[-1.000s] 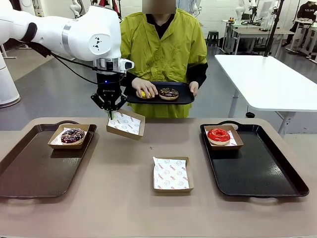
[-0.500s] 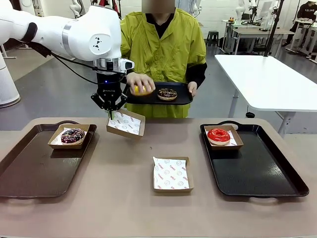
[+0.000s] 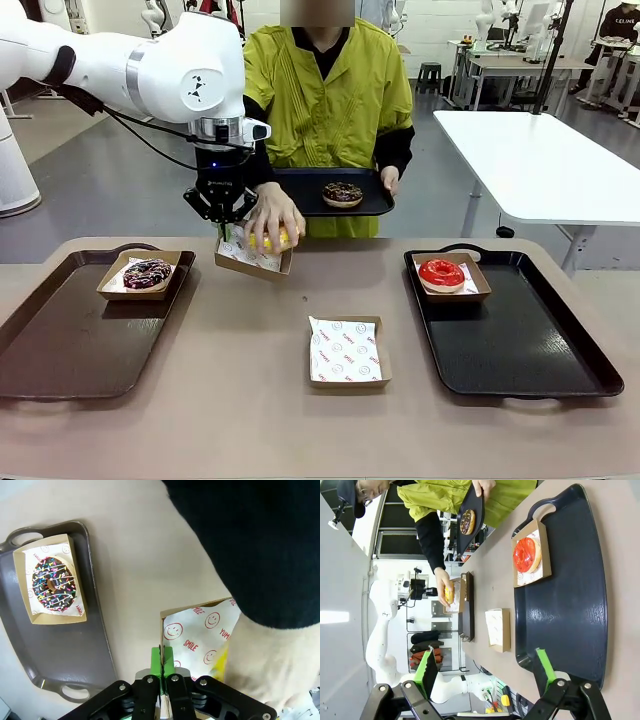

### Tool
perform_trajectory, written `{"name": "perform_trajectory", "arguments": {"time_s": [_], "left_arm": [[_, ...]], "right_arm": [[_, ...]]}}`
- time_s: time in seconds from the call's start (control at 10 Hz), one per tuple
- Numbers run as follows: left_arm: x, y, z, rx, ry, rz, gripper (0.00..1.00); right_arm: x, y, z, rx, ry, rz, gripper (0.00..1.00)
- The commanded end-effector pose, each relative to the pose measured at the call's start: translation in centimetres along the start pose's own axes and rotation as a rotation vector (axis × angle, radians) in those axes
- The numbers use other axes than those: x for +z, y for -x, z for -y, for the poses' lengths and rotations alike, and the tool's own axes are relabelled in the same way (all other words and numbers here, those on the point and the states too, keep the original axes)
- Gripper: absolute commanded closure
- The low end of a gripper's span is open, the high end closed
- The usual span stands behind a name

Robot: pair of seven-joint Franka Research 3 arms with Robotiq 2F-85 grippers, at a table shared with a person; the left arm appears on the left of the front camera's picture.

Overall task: Individually package the donuts and arrange them on the tray.
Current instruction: Place the picked Paper togo box on the Handle tray while simultaneously picking up another Paper togo box from the table with the other hand.

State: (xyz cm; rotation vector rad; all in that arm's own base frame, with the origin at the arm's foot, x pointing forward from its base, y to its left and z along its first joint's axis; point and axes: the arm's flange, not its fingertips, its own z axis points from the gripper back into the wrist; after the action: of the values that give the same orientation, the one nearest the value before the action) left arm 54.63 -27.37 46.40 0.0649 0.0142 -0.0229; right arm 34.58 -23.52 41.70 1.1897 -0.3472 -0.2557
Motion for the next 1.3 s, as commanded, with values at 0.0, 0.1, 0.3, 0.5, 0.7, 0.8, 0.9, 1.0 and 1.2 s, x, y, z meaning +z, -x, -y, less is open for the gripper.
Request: {"name": "perform_trajectory", "arguments": {"time_s": [0.0, 0.1, 0.3, 0.5, 0.7, 0.8, 0.9, 1.0, 1.2], "left_arm": [[0.23, 0.24, -0.15, 0.0, 0.002, 0.002, 1.0], [0.23, 0.24, -0.15, 0.0, 0.002, 0.002, 1.0], [0.23, 0.24, -0.15, 0.0, 0.002, 0.002, 1.0], [0.23, 0.24, -0.15, 0.0, 0.002, 0.002, 1.0], [0.23, 0.24, -0.15, 0.0, 0.002, 0.002, 1.0], [0.23, 0.24, -0.15, 0.0, 0.002, 0.002, 1.0], [0.23, 0.24, -0.15, 0.0, 0.002, 0.002, 1.0], [0.23, 0.24, -0.15, 0.0, 0.002, 0.002, 1.0], [0.23, 0.24, -0.15, 0.0, 0.002, 0.002, 1.0]], "right_arm": [[-0.03, 0.36, -0.12, 0.004, -0.003, -0.005, 0.0], [-0.03, 0.36, -0.12, 0.004, -0.003, -0.005, 0.0], [-0.03, 0.36, -0.12, 0.004, -0.003, -0.005, 0.0], [-0.03, 0.36, -0.12, 0.004, -0.003, -0.005, 0.0], [-0.03, 0.36, -0.12, 0.004, -0.003, -0.005, 0.0], [-0.03, 0.36, -0.12, 0.004, -0.003, -0.005, 0.0], [-0.03, 0.36, -0.12, 0.004, -0.003, -0.005, 0.0], [-0.03, 0.36, -0.12, 0.004, -0.003, -0.005, 0.0], [-0.03, 0.36, -0.12, 0.004, -0.003, -0.005, 0.0]]}}
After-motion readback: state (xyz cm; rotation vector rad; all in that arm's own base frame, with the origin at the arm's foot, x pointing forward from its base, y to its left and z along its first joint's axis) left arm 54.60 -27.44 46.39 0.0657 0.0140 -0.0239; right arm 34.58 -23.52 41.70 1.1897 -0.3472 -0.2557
